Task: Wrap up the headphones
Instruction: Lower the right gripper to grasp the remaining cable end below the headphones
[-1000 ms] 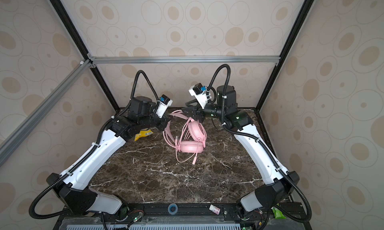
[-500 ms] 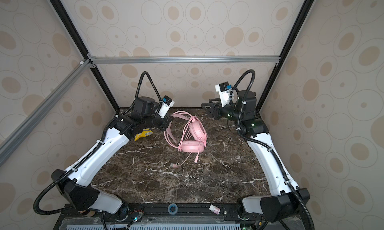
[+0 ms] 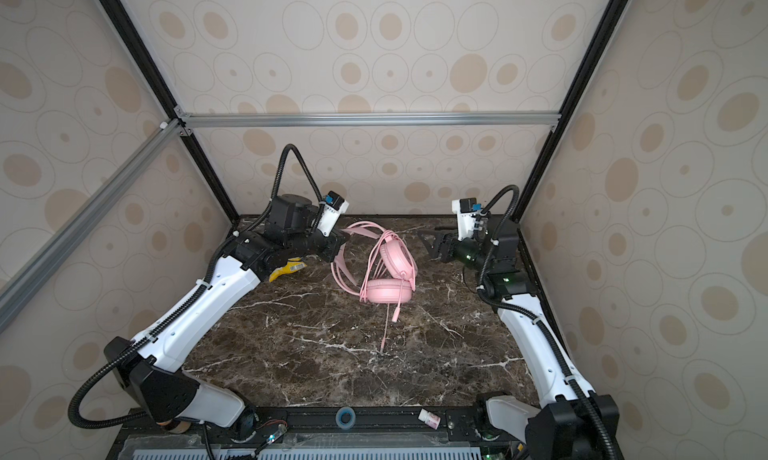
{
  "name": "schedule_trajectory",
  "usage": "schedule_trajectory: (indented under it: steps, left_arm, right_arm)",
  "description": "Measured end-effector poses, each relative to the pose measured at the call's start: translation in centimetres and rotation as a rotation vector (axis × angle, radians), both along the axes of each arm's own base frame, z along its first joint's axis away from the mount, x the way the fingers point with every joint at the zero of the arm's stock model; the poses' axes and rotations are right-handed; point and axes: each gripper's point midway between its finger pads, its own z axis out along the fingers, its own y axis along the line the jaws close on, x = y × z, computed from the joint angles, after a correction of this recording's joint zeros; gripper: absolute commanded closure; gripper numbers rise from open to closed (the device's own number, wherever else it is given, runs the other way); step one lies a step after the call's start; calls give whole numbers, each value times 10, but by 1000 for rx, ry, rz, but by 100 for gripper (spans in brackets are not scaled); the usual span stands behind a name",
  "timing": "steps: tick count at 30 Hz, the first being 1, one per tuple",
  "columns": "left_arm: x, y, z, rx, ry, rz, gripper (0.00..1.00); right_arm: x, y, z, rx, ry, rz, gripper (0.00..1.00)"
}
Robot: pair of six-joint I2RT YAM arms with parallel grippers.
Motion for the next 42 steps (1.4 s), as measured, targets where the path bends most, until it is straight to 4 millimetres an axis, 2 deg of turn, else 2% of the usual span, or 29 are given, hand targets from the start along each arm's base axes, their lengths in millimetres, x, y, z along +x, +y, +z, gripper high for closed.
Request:
schedule_trajectory:
  steps: [4, 11, 13, 16, 22, 31, 35, 42]
  left_arm:
    - [-2, -1, 6, -36, 6, 6, 100]
    - [-7, -2, 26, -117, -8, 19, 100]
    - [-8, -2, 31, -135, -10, 22, 100]
    - [-8, -3, 36, -160, -10, 25, 100]
    - [-9, -5, 42, -194, -10, 24, 100]
    - [-7, -8, 50, -237, -18, 28, 100]
    - [-7, -8, 53, -244, -22, 27, 100]
    - [-8, -9, 70, -267, -51, 21, 100]
  right_arm:
    - [-1, 1, -22, 9, 18, 7, 24]
    - [-4, 6, -85, 29, 137, 35, 23]
    - [-1, 9, -104, 43, 181, 46, 23]
    - [3, 20, -120, 58, 225, 83, 23]
    - [4, 52, -128, 69, 240, 200, 23]
    - [6, 70, -149, 100, 295, 272, 25]
    - [1, 80, -147, 109, 294, 310, 25]
    - [-5, 85, -145, 116, 294, 337, 26]
